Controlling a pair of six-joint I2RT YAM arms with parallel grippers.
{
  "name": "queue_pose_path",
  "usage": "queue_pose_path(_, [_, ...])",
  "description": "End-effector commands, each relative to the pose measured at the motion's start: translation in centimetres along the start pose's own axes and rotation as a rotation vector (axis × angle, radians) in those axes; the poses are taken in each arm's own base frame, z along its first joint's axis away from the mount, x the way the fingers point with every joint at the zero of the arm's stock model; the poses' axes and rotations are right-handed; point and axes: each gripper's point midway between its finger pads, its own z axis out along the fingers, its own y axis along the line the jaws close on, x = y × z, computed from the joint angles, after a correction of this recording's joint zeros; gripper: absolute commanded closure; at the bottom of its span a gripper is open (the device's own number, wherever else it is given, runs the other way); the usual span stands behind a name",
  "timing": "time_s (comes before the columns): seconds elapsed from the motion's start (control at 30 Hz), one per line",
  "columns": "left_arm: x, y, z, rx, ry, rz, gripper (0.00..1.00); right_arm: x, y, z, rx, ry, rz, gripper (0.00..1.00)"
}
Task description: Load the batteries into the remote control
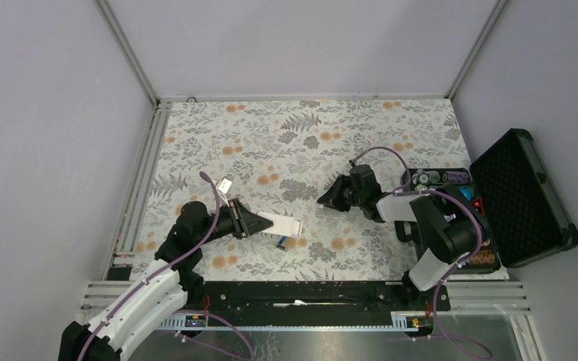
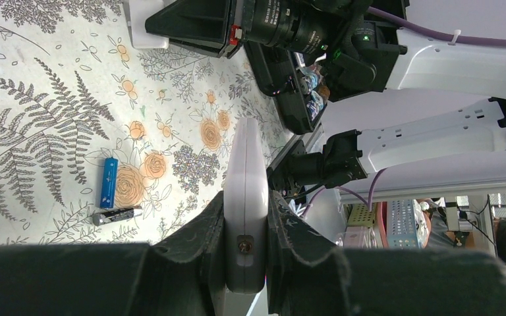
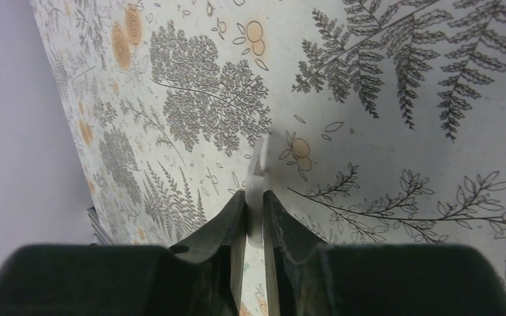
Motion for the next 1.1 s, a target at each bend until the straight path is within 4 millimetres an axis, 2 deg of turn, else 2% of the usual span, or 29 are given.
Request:
queue_pose_path(0.0, [-0.4,-0.9,0.0,0.058,-0.021,0.033,1.0,0.5,-1.2,0.0,0.026,0.008,0.018,0.74])
queue_pose_path(0.1, [-0.2,-0.6,0.1,0.051,-0.017,0.025,1.0,0.7,-1.7,0.0,0.045,0.011,0.022,0.61])
queue_pose_path(0.2, [-0.1,-0.4,0.1,0.05,-0.015,0.02,1.0,0.5,-1.8,-0.2,0.059,0.005,0.018,0.54])
queue_pose_path(0.4, [0.0,-0.3,0.1,0.044,-0.014,0.017,1.0,-0.5,-2.3,-1.4,0.13,-0.039,-0.023,0.46])
queue_pose_path(0.63, [0.2,-0.1,0.3,0.044,0.007,0.008,1.0,-1.7,-2.8,-4.2,0.218,-0.115,-0.074,0.42])
queue_pose_path(0.77, [0.4,-0.3,0.4,0.046,0.03,0.008,1.0,-1.6,-1.9,-6.1,0.188,-0.126,-0.124,0.4])
queue_pose_path(0.87, [0.4,-0.4,0.7,0.048,0.048,0.004,1.0,-1.2,-0.1,-7.7,0.118,-0.113,-0.191,0.39])
queue_pose_path(1.07, [1.1,0.0,1.7,0.038,0.107,-0.022,1.0,1.4,3.4,-10.3,-0.022,-0.034,-0.334,0.37])
